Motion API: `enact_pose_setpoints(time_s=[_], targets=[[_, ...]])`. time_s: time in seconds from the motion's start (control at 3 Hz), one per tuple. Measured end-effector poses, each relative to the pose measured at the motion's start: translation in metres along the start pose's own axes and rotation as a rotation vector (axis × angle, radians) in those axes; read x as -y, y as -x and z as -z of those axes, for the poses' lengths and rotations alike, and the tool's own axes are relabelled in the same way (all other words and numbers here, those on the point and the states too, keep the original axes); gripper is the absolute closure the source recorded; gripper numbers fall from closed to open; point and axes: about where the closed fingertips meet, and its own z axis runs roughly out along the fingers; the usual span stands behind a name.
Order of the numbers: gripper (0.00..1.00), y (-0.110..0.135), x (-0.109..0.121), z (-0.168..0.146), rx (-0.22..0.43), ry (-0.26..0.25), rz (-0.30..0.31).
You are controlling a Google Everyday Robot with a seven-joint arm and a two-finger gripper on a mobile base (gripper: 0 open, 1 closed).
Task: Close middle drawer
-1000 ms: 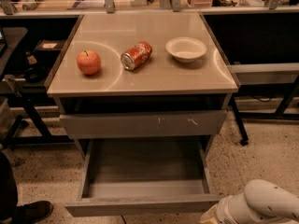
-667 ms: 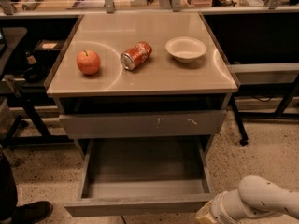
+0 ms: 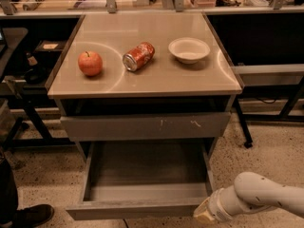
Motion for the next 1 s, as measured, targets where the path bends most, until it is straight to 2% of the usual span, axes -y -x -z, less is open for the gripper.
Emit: enact_pose_setpoints(time_s=[0.33, 1.0], targets=[[0.82, 0.0002, 0.0001, 0.0000, 0.000, 0.000, 0.000], [0.35, 0.0002, 0.0001, -0.0001, 0.000, 0.000, 0.000]])
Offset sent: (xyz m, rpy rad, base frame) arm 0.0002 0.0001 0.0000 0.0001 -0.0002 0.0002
